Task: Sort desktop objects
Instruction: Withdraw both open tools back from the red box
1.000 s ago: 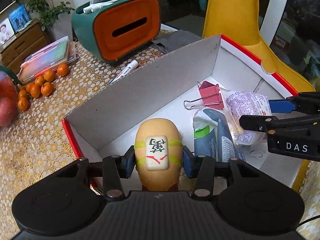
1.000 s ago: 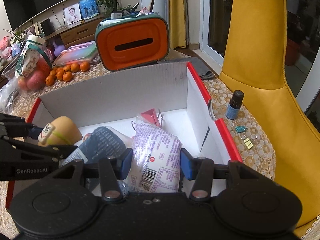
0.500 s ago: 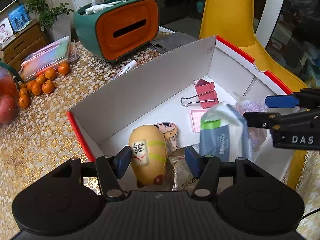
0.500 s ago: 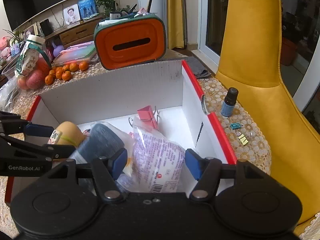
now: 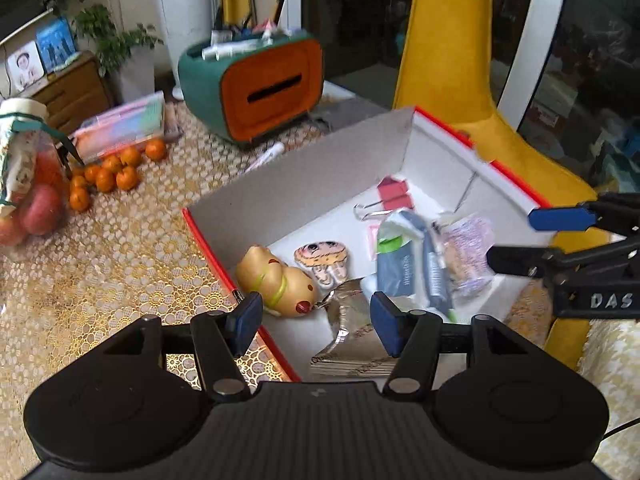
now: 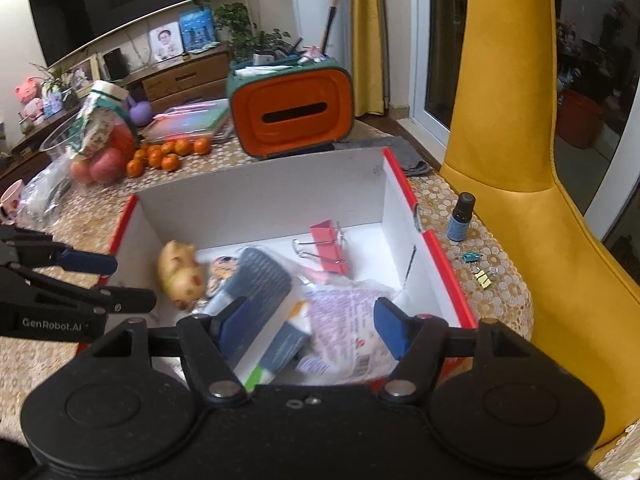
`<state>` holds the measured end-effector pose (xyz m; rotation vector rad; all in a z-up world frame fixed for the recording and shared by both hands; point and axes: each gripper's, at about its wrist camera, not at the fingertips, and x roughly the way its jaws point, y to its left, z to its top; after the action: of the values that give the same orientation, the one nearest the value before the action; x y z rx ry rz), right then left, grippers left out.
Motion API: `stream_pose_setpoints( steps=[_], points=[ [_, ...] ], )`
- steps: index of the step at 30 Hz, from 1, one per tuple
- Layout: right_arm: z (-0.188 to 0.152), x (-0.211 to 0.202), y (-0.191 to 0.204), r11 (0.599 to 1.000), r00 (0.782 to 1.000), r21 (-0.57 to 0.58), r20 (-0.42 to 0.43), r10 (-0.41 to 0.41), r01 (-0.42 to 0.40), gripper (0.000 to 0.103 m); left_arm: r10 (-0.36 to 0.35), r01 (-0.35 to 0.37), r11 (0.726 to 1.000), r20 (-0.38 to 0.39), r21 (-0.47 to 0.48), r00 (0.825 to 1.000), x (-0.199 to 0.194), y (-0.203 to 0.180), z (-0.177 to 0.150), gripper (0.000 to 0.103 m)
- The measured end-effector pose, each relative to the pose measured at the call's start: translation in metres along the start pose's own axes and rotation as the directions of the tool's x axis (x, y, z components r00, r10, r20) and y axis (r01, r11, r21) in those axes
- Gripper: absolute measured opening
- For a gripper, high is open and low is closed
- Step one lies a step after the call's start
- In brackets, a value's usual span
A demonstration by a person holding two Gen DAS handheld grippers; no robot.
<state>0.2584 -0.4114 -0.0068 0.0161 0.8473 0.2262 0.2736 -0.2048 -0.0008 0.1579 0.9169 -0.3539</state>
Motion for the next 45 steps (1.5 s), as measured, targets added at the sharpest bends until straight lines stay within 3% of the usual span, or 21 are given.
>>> stream_pose_setpoints(
  steps=[15, 21, 24, 36, 45],
  points=[
    [-0.021, -0.051, 0.033, 0.997, 0.998, -0.060, 0.033, 0.049, -0.047, 0.071, -0.048, 0.052, 0.998, 0.087, -0.044, 0.995, -0.064, -0.006, -0.039, 0.058],
    [-0.028, -0.066, 0.037, 0.996, 0.996, -0.061, 0.055, 0.068, -0.065, 0.074, -0.021, 0.027, 0.998, 0.108, -0.051, 0.994, -0.077, -0.003, -0.055, 0.058],
    [-0.033, -0.069, 0.038, 0.996, 0.996, -0.056, 0.056, 0.076, -0.073, 0.077, -0.023, 0.029, 0.998, 0.109, -0.052, 0.994, -0.080, -0.001, -0.064, 0.072],
    [-0.050, -0.082, 0.044, 0.995, 0.993, -0.058, 0.085, 0.085, -0.080, 0.090, -0.069, 0.077, 0.995, 0.128, -0.064, 0.989, -0.075, -0.012, -0.080, 0.092],
    [-0.063, -0.088, 0.043, 0.997, 0.989, -0.035, 0.124, 0.078, -0.075, 0.097, -0.076, 0.084, 0.995, 0.141, -0.051, 0.987, -0.078, -0.018, -0.088, 0.098]
  ],
)
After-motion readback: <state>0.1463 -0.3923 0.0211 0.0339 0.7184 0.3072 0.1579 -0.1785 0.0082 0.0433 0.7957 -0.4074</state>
